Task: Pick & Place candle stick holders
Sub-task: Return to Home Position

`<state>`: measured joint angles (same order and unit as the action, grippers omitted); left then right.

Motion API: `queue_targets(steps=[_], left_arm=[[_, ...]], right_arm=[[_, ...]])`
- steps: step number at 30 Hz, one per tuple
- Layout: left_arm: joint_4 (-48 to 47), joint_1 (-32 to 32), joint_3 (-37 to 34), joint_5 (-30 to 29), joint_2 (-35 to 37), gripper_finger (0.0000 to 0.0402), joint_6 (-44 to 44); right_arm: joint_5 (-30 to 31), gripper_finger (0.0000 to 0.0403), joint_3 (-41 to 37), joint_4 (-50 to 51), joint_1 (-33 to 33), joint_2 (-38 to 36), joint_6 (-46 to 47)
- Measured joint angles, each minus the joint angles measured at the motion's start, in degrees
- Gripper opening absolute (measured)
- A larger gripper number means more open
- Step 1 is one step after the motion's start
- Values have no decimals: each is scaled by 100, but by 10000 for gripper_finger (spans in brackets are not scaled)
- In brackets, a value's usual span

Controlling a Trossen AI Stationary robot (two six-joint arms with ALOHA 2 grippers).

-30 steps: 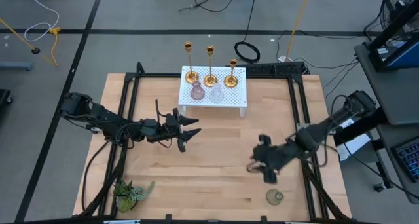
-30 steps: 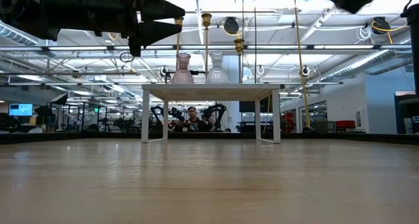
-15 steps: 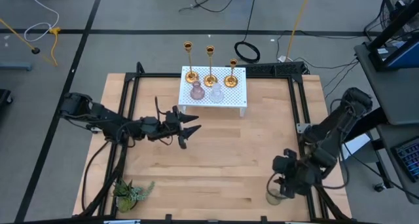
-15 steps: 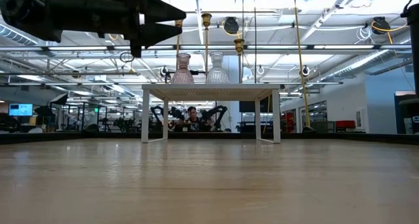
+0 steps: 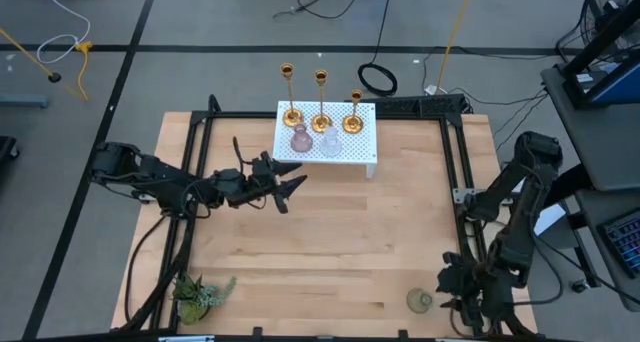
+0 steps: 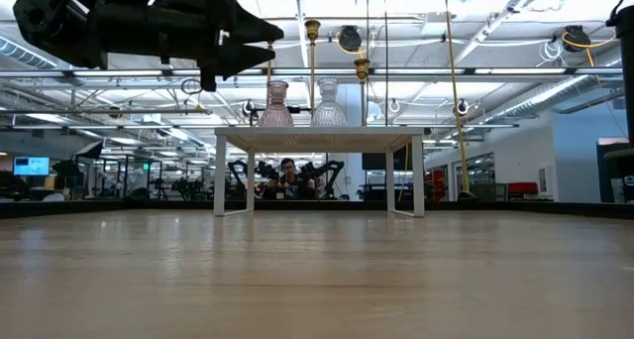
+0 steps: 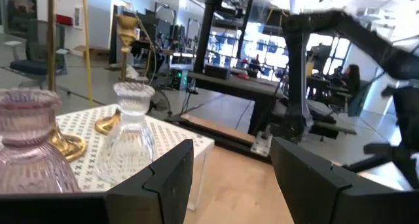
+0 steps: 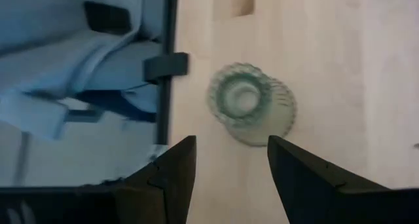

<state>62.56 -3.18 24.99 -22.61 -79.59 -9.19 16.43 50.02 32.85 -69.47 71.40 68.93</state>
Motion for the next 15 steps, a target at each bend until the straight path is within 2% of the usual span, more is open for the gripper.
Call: queue_targets(steps=[4,12,15], left_arm=[[198,20,0,2,0,209,-2],[206,22,0,4,0,209,-2],[206,22,2,7,0,209,-2]], right_arm=[[621,180,-461,-469,-290,0,-77],[790,180,-1662,-2601,-339,0,-452],[1094,180,-1998,-3296,-335,0,-811]])
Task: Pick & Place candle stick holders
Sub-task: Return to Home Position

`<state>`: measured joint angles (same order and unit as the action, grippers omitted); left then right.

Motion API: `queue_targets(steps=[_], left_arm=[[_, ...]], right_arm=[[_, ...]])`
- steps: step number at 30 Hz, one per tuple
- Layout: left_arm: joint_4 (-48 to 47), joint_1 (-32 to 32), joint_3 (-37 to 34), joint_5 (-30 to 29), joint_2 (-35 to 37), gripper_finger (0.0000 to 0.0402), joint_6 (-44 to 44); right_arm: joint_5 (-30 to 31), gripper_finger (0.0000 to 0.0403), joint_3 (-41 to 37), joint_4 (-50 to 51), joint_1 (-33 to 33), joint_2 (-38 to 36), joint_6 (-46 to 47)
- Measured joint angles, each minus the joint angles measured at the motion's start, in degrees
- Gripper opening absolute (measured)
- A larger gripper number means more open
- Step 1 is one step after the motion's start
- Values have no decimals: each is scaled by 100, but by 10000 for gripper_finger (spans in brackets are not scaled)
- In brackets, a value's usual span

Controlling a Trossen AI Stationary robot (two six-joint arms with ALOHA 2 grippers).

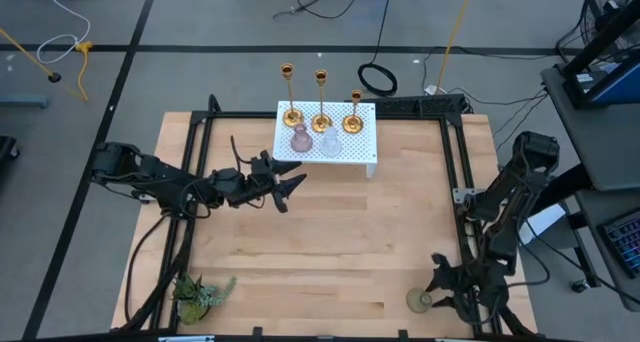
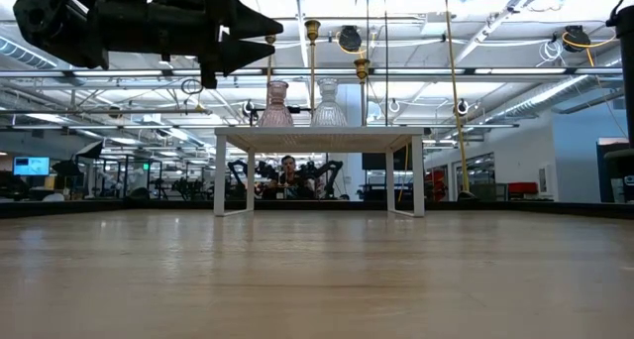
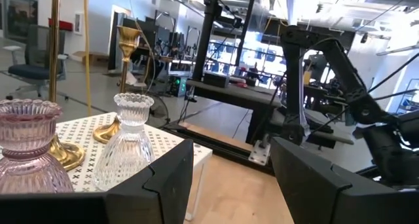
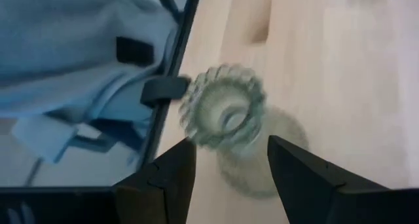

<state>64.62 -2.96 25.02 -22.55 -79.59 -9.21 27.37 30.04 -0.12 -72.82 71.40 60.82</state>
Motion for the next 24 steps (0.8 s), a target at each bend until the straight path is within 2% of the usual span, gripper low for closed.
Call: queue_targets(steps=[7,11,17,24], left_arm=[[0,0,0,2,0,209,-9],[0,0,0,4,0,209,-8],[-2,0,0,7,0,209,41],[-7,0,0,15,0,209,122]], right_arm=[[1118,180,-204,-359,71,0,-1510],[1618,180,-204,-360,426,0,-2523],[1624,180,-204,-354,1207,0,-3424],[1625,180,-204,-522,1403,0,-3949]])
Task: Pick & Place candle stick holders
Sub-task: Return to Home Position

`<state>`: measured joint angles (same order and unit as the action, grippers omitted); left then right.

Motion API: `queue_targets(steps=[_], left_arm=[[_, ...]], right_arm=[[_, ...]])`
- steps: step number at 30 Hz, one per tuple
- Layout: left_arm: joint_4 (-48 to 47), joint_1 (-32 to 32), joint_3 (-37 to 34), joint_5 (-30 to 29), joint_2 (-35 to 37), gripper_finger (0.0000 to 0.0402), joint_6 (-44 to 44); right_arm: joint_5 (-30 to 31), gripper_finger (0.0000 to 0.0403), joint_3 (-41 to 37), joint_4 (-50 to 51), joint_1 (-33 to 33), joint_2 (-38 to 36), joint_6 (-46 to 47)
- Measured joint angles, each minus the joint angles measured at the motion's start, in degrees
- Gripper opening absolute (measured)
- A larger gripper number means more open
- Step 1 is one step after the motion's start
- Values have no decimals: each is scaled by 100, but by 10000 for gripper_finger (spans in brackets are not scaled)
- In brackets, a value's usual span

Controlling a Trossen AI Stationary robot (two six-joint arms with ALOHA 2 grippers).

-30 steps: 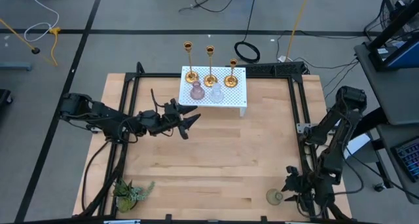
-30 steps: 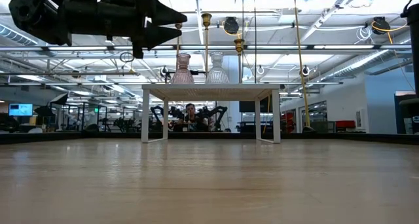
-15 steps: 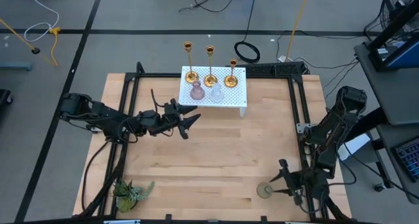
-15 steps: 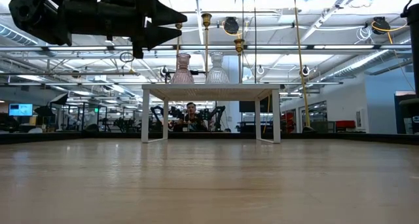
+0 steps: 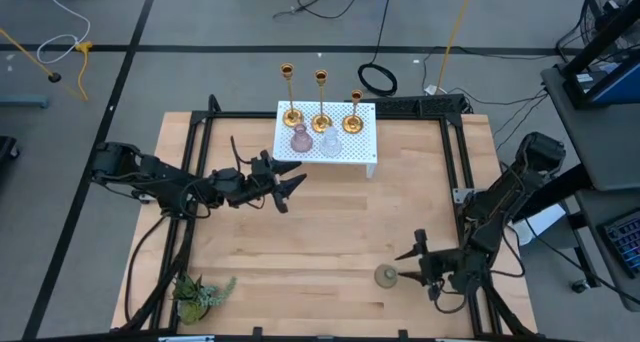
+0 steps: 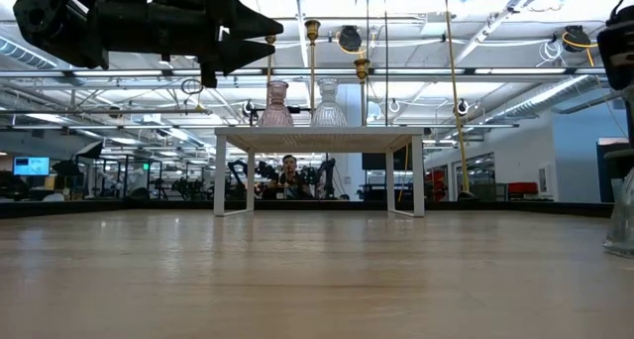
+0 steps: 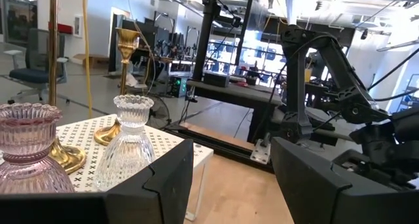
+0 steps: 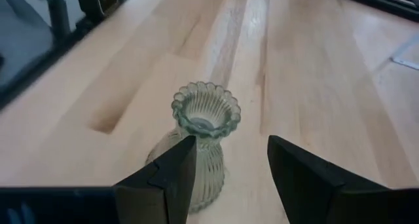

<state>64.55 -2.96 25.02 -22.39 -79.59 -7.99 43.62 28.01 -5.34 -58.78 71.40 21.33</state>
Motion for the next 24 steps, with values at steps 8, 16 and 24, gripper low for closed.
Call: queue_targets(steps=[8,16,24], left_arm=[[-17,-70,2,0,0,209,2],[-59,-92,2,2,2,209,-17],[-59,-92,4,2,2,209,-29]], right_arm=[[-34,180,0,-374,-161,0,64],[-14,180,0,-381,-158,0,48],[-31,180,0,-481,211,0,57]])
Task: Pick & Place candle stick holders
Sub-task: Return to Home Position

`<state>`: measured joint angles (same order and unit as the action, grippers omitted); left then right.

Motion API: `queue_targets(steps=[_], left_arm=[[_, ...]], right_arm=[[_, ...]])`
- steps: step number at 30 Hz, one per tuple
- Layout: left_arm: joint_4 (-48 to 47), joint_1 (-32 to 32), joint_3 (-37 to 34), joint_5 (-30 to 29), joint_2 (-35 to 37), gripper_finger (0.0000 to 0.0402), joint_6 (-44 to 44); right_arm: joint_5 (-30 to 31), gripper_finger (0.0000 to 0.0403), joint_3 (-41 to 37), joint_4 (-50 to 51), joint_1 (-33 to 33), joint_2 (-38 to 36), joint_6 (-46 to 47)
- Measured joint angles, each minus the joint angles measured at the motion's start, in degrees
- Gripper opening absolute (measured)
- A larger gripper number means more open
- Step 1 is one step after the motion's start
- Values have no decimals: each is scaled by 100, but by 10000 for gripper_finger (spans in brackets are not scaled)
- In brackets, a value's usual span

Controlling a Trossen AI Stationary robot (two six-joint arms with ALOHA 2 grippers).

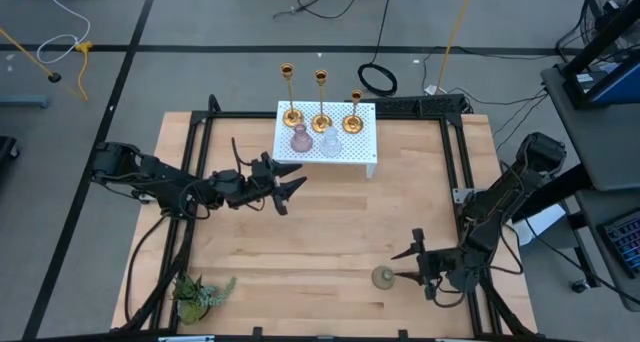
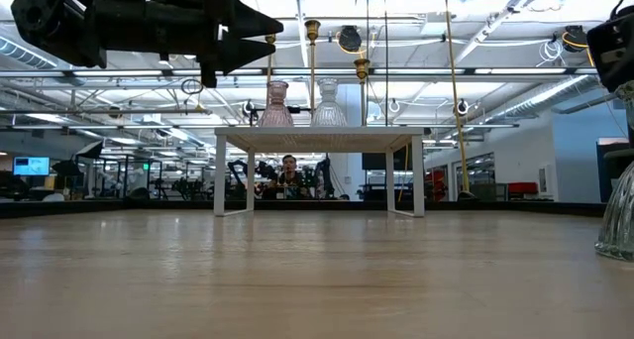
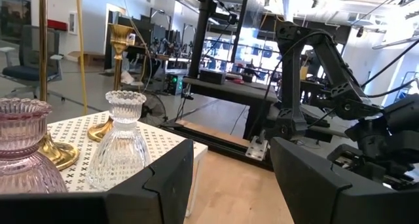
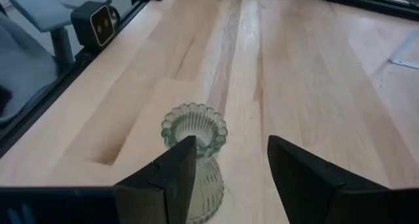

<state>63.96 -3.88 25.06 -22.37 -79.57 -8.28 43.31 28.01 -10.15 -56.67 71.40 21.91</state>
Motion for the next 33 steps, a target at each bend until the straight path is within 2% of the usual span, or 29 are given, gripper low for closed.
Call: queue_targets(steps=[8,15,20,26,30,33], left_arm=[[2,0,0,0,0,209,-7],[2,-1,0,0,0,209,-93],[4,0,0,0,0,209,-93],[4,0,0,0,0,209,-93],[4,-2,0,55,0,209,-93],[-38,0,0,467,0,209,30]], right_arm=[[25,188,0,-464,40,0,-24],[5,234,0,-507,29,0,135],[0,262,0,-507,-178,0,119],[41,270,-4,-492,-542,5,450],[189,268,-251,-896,-520,125,465],[164,268,-582,-1612,-472,295,569]])
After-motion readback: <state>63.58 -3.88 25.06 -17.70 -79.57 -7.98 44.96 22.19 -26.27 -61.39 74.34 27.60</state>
